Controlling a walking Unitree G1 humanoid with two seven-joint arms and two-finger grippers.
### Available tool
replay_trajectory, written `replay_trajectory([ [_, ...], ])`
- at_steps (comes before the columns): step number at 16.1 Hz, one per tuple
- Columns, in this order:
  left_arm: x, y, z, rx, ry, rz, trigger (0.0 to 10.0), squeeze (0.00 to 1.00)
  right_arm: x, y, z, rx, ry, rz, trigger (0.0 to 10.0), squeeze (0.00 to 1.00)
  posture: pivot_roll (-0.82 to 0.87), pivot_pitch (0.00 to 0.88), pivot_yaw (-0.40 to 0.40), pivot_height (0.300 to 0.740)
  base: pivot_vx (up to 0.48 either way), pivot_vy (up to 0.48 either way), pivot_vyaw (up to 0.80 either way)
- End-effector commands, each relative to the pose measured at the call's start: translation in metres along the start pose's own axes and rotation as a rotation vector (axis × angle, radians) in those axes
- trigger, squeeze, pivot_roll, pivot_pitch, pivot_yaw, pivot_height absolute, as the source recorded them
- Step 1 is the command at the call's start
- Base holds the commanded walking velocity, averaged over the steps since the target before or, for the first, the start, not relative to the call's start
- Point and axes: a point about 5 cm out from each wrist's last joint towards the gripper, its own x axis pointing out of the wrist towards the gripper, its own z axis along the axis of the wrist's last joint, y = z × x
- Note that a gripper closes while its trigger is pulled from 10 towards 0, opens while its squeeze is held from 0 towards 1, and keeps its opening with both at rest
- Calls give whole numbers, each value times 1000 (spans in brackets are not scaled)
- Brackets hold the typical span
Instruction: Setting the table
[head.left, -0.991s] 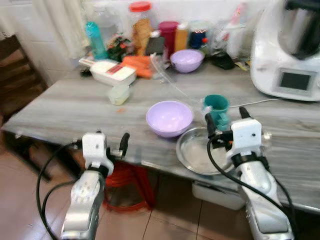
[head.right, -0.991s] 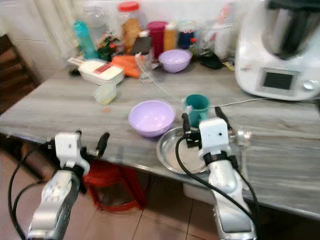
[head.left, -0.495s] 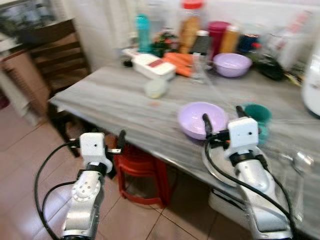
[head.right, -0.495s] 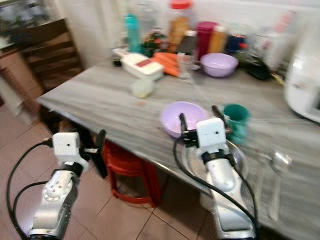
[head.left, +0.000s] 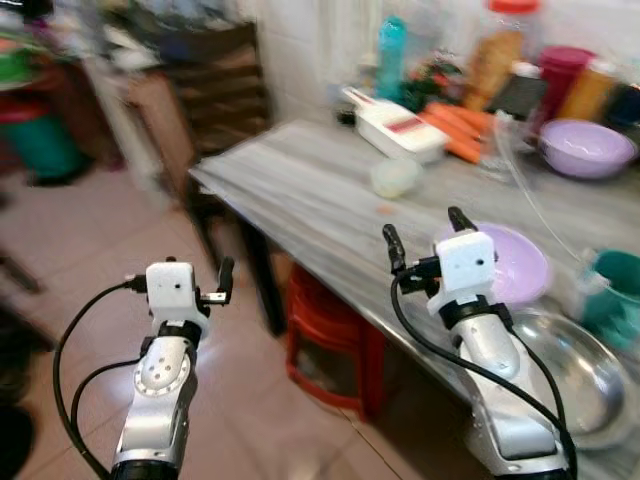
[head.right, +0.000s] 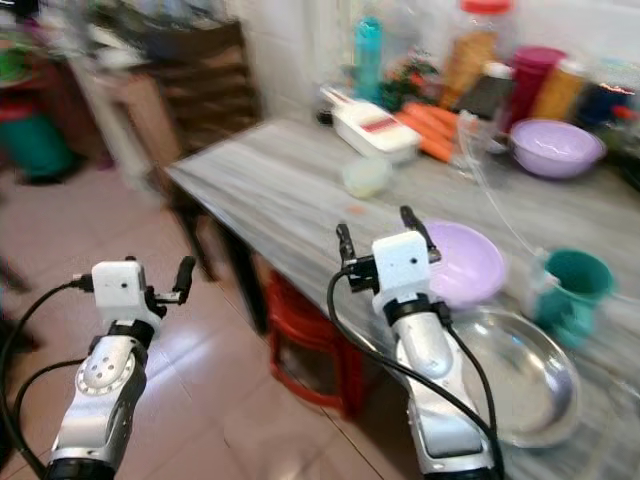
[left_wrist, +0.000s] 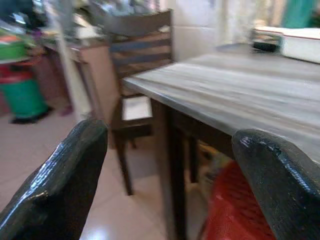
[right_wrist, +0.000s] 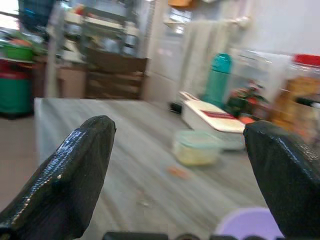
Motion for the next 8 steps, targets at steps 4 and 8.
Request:
replay_trajectory([
  [4, 1, 3, -3, -6, 12, 25, 10000, 0, 1, -1, -3, 10, 14, -2, 10000, 0, -73, 0, 75, 740, 0, 0, 800],
  [8, 3, 3, -3, -8, 11, 38, 10000, 0, 2, -2, -4, 16, 17, -3, 10000, 0, -73, 0, 72, 740, 0, 0, 800],
])
